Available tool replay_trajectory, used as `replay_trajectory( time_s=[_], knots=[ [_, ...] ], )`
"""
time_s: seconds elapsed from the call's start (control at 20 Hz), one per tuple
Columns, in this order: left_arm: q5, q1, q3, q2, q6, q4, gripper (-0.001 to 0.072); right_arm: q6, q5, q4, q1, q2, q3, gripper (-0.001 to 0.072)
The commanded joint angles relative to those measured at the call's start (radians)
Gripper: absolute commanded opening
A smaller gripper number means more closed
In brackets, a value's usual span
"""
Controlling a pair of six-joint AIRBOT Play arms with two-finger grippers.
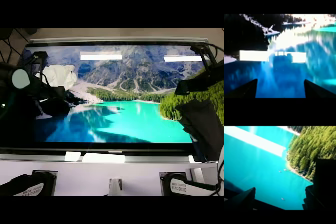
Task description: Fold the shirts.
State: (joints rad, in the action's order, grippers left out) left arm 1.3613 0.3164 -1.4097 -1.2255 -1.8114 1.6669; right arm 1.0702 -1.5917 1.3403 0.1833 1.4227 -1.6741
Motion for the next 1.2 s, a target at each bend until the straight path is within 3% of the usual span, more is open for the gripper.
replay_trajectory(
  time_s=[0.0, 0.7, 0.95, 1.05, 1.1, 1.15],
  knots=[
    [0.0, 0.0, 0.0, 0.001, 0.0, 0.0, 0.0668, 0.0, 0.0, 0.0, -0.001, 0.0, -0.001, 0.0672],
    [-0.007, 0.0, 0.001, 0.001, 0.0, 0.0, 0.0668, 0.0, 0.0, 0.0, -0.001, 0.0, -0.001, 0.0672],
    [-0.269, 0.002, 0.004, -0.023, 0.0, -0.029, 0.0668, 0.001, 0.01, 0.0, -0.001, 0.0, -0.001, 0.0671],
    [-0.471, 0.0, 0.003, -0.042, 0.023, -0.027, 0.0668, 0.001, 0.069, -0.005, -0.001, 0.0, -0.001, 0.0671],
    [-0.579, -0.019, -0.01, -0.061, 0.011, 0.005, 0.0599, 0.011, 0.107, -0.007, -0.001, 0.0, -0.001, 0.0671],
    [-0.582, -0.06, -0.052, -0.097, -0.045, 0.007, 0.0584, 0.041, 0.116, -0.016, -0.001, 0.0, -0.001, 0.0671]
  ],
)
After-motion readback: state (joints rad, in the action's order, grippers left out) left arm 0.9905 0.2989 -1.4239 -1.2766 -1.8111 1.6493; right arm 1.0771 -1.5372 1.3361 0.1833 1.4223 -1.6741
